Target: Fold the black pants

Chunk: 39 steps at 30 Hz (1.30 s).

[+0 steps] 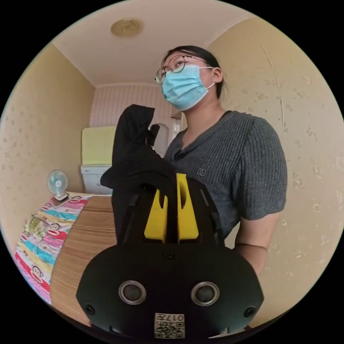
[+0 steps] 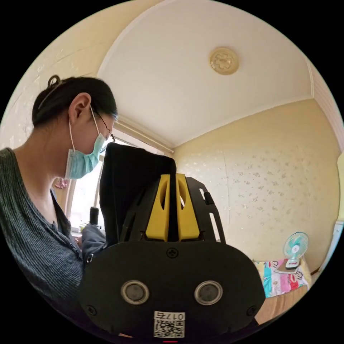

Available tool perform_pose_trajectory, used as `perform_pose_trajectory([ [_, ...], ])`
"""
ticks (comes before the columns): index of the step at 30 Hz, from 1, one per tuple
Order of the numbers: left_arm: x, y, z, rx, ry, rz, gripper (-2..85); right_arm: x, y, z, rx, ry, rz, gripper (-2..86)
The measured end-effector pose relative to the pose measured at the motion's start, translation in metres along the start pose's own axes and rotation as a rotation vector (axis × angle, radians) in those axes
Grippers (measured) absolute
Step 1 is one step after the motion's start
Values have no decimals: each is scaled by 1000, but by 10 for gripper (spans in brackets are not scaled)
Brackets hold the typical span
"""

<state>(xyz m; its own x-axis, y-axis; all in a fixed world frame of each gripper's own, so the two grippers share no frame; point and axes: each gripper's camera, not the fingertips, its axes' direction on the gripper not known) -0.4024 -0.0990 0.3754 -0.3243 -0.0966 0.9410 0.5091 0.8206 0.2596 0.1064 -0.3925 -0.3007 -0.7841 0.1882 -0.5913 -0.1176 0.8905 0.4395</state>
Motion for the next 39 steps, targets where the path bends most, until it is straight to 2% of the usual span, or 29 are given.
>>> perform_pose_trajectory([
  [4, -44, 58, 63, 1, 224, -158, 65, -38, -7, -14, 124, 117, -102, 19],
  [6, -58, 78, 74, 43, 261, -204, 92, -48, -8, -23, 210, 129, -110, 18],
  [10, -92, 109, 84, 105, 364, -329, 132, -61, -19, -27, 233, 118, -102, 17],
  [14, -116, 131, 72, 199, 408, -423, 145, -79, -28, -30, 253, 85, -101, 16],
  [19, -168, 171, 56, 317, 503, -668, 142, -105, -43, -33, 279, 33, -134, 14],
  [22, -193, 171, 57, 304, 510, -753, 148, -122, -51, -32, 284, 14, -164, 13],
  [25, -199, 140, 73, 213, 492, -690, 104, -142, -53, -27, 274, 44, -202, 13],
  [29, -179, 97, 114, 95, 611, -518, 68, -165, -48, -25, 272, 175, -234, 12],
  [32, -164, 89, 109, 132, 518, -488, 49, -174, -46, -30, 267, 276, -256, 11],
  [35, -145, 82, 59, 213, 283, -481, 43, -175, -46, -36, 260, 370, -261, 11],
  [38, -108, 54, -17, 340, -33, -377, 41, -169, -47, -38, 262, 465, -240, 11],
  [39, -88, 40, -48, 412, -221, -345, 41, -167, -47, -37, 264, 475, -233, 11],
])
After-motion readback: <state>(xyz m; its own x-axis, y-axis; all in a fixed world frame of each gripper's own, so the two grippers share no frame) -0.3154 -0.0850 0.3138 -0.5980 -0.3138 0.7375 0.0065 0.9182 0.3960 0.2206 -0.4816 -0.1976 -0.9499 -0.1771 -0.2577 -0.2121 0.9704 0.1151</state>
